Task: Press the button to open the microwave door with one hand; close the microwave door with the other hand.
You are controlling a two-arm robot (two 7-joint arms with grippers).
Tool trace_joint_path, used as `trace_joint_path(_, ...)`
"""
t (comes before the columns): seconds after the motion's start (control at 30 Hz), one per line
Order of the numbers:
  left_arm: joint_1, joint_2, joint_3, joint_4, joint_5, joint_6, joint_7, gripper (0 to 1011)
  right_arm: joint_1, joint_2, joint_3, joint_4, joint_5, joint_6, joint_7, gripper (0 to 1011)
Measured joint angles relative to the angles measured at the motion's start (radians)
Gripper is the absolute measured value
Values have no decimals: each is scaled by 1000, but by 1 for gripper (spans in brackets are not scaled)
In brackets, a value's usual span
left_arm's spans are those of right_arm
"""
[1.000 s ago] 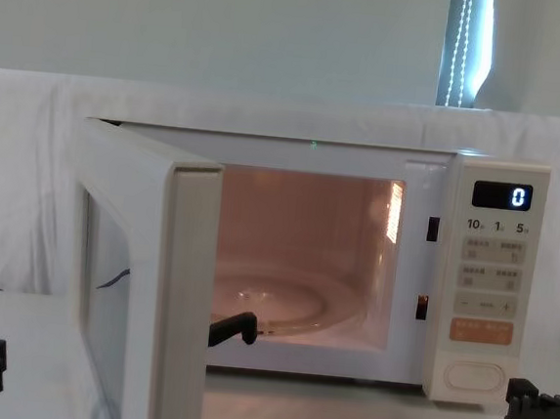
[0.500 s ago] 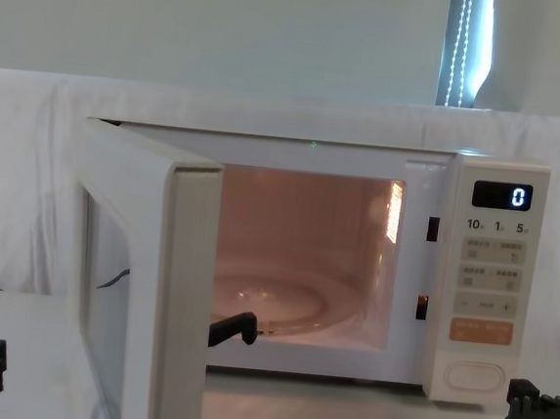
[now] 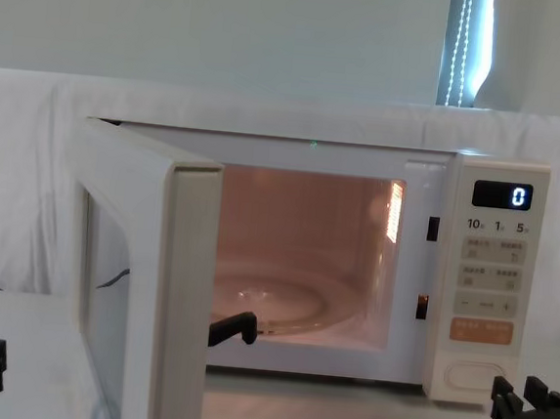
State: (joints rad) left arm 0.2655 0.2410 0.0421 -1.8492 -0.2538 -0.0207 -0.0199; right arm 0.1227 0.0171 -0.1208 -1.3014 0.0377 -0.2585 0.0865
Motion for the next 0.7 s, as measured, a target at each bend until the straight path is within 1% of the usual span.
trace_joint_path(0.07, 0, 0, 0, 0, 0, 0, 0, 1001, 0, 0, 0, 0, 0, 0, 0, 332)
trace_joint_path(0.1, 0, 0, 0, 0, 0, 0, 0, 1001, 0, 0, 0, 0, 0, 0, 0, 352)
trace_joint_path(0.13, 0, 0, 0, 0, 0, 0, 0, 1001, 0, 0, 0, 0, 0, 1, 0, 410)
trace_joint_path(0.2, 0, 0, 0, 0, 0, 0, 0, 1001, 1, 0, 0, 0, 0, 1, 0, 444)
trace_joint_path(0.23, 0, 0, 0, 0, 0, 0, 0, 1001, 1, 0, 0, 0, 0, 1, 1, 503)
trace_joint_path(0.27, 0, 0, 0, 0, 0, 0, 0, 1001, 1, 0, -1, 0, 0, 1, 1, 503)
trace_joint_path(0.3, 0, 0, 0, 0, 0, 0, 0, 1001, 1, 0, -1, 0, 0, 1, 1, 551)
trace_joint_path(0.33, 0, 0, 0, 0, 0, 0, 0, 1001, 1, 0, -1, 0, 0, 1, 1, 568)
trace_joint_path(0.37, 0, 0, 0, 0, 0, 0, 0, 1001, 1, 0, -1, 0, 0, 2, 1, 612)
trace_joint_path(0.4, 0, 0, 0, 0, 0, 0, 0, 1001, 1, 0, -1, 0, 0, 2, 1, 612)
trace_joint_path(0.43, 0, 0, 0, 0, 0, 0, 0, 1001, 1, 0, -1, 0, 0, 2, 1, 667)
trace_joint_path(0.47, 0, 0, 0, 0, 0, 0, 0, 1001, 1, 0, -1, 0, 0, 2, 1, 688)
trace_joint_path(0.5, 0, 0, 0, 0, 0, 0, 0, 1001, 1, 0, -1, 0, 0, 2, 1, 746)
trace_joint_path(0.6, 0, 0, 0, 0, 0, 0, 0, 1001, 1, 0, -1, 0, 0, 2, 1, 801)
trace_joint_path(0.63, 0, 0, 0, 0, 0, 0, 0, 1001, 1, 0, -1, 0, 0, 2, 1, 856)
trace_joint_path(0.7, 0, 0, 0, 0, 0, 0, 0, 1001, 1, 0, -1, 0, 0, 2, 1, 905)
